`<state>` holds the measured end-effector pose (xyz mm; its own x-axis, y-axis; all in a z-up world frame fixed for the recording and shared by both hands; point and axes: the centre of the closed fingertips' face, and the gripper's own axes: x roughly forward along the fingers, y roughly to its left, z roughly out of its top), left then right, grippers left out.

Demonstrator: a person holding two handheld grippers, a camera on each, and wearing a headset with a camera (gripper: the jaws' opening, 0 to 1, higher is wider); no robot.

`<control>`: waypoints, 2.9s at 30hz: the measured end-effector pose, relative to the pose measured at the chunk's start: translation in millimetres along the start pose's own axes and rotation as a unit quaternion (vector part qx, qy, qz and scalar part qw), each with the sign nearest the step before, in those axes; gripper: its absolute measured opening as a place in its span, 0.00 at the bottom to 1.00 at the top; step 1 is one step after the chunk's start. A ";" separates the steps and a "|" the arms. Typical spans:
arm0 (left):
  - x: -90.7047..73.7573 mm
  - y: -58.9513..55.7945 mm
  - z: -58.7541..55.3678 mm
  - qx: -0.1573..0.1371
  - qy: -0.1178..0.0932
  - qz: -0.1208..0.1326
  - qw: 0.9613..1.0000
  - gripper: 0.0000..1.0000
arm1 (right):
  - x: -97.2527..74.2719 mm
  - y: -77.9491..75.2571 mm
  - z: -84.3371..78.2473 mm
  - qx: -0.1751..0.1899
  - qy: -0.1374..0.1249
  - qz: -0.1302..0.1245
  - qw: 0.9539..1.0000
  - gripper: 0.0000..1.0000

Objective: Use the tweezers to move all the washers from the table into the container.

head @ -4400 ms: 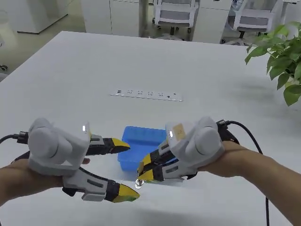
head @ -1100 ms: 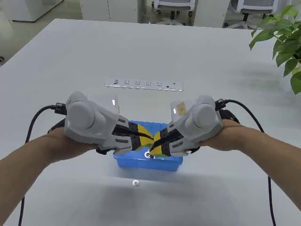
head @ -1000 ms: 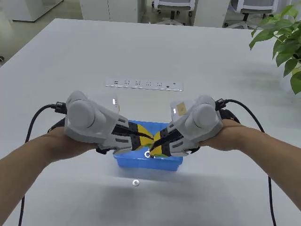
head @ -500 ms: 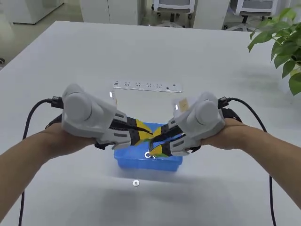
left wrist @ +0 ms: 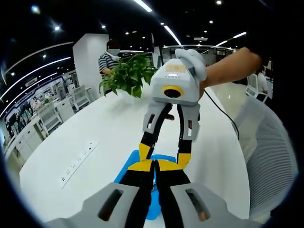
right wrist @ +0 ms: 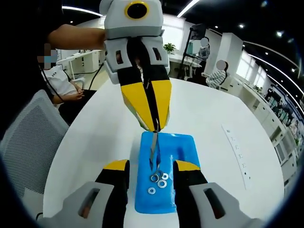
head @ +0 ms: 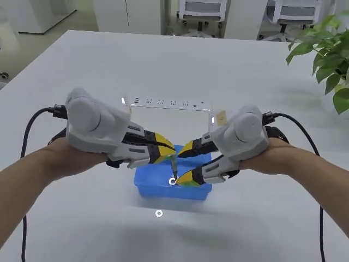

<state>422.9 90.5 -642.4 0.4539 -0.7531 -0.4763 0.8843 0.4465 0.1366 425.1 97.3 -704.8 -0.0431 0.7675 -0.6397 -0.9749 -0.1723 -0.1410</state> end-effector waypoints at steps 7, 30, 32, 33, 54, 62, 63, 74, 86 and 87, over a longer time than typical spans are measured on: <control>-8.7 -1.1 4.2 -0.006 -0.002 0.004 1.000 0.05 | -14.0 2.3 0.1 0.011 -0.009 -0.017 1.000 0.44; -31.3 -16.5 6.2 -0.014 0.006 0.005 1.000 0.05 | -53.0 24.5 -26.0 0.070 -0.014 -0.073 0.995 0.79; -32.4 -18.1 5.6 -0.014 0.007 0.003 1.000 0.05 | -54.2 26.9 -28.0 0.072 -0.015 -0.075 0.994 0.81; -32.9 -19.2 5.2 -0.014 0.008 0.002 1.000 0.05 | -54.6 28.4 -28.1 0.075 -0.018 -0.076 0.994 0.82; -27.1 -39.6 -16.6 -0.011 0.023 -0.015 1.000 0.05 | -50.8 41.3 -30.6 0.095 -0.029 -0.078 0.992 1.00; -23.6 -44.5 -25.8 -0.008 0.034 -0.020 0.999 0.05 | -48.3 48.6 -35.2 0.104 -0.026 -0.069 0.992 1.00; -23.2 -45.0 -26.7 -0.008 0.034 -0.021 0.999 0.05 | -48.0 49.0 -35.9 0.104 -0.025 -0.068 0.992 1.00; -17.1 -52.1 -40.4 -0.014 0.042 -0.029 0.999 0.05 | -44.0 58.2 -40.7 0.107 -0.016 -0.058 0.992 1.00; -11.9 -55.7 -51.7 -0.006 0.047 -0.035 0.998 0.05 | -40.8 63.5 -43.6 0.108 -0.012 -0.050 0.993 0.98; -11.6 -55.6 -50.6 -0.006 0.044 -0.035 0.998 0.05 | -40.4 64.4 -43.5 0.107 -0.011 -0.049 0.993 0.97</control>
<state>362.9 98.9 -688.4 0.3799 -0.7376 -0.5582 0.9115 0.4015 0.0899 373.5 28.4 -720.9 0.0516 0.7878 -0.6137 -0.9987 0.0374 -0.0360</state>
